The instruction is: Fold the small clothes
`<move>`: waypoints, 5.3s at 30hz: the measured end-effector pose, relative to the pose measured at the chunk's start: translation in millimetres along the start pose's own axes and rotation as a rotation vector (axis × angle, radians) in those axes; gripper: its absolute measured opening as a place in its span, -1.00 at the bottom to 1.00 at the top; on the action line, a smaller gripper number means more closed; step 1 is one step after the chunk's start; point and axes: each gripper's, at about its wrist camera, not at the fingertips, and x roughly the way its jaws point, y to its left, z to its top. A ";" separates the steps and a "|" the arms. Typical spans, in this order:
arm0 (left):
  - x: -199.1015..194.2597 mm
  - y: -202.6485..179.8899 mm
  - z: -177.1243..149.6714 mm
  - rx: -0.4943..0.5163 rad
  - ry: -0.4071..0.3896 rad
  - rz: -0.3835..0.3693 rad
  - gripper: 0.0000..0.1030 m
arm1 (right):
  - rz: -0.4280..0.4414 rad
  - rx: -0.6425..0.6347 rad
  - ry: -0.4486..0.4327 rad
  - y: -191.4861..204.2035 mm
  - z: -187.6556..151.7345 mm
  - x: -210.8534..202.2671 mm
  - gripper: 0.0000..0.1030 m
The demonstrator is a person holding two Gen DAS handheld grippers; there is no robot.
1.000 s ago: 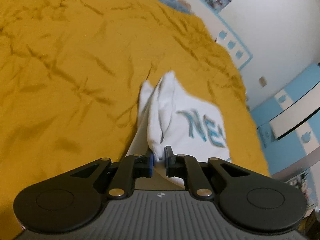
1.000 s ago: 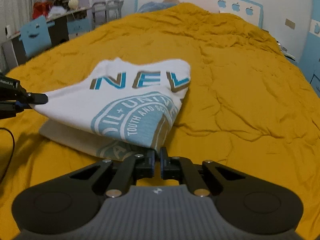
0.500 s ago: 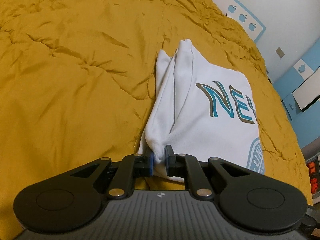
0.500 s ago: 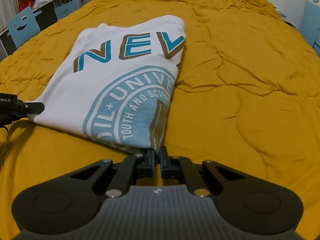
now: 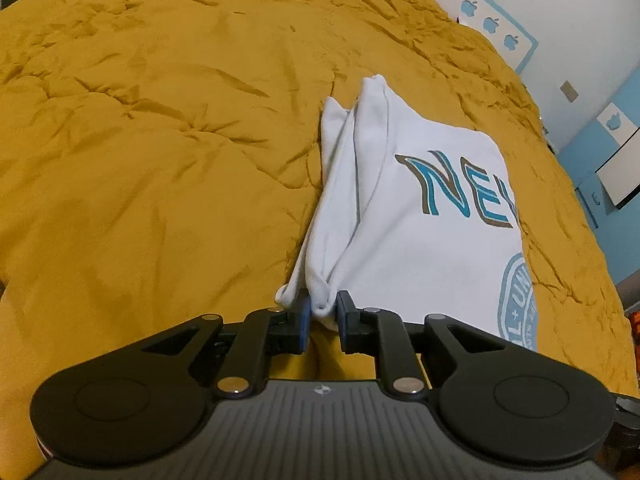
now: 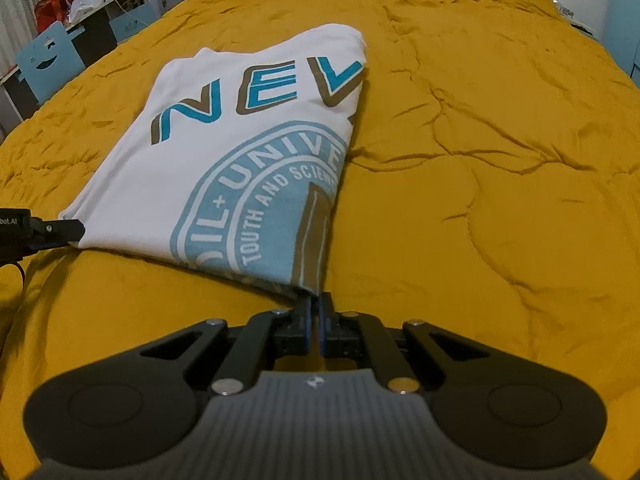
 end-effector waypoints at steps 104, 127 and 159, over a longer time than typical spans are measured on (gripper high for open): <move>-114.9 -58.5 43.1 -0.045 -0.496 -0.383 -0.68 | 0.345 0.183 -0.626 -21.5 106.9 -159.8 -0.83; -75.3 -72.2 -1.4 0.027 -0.189 -0.349 -0.69 | 0.293 0.352 -0.430 -94.0 2.9 -189.1 -0.83; -17.5 -25.2 -4.7 -0.028 -0.019 -0.095 -0.63 | 0.066 0.335 -0.242 -120.2 25.6 -88.9 -0.78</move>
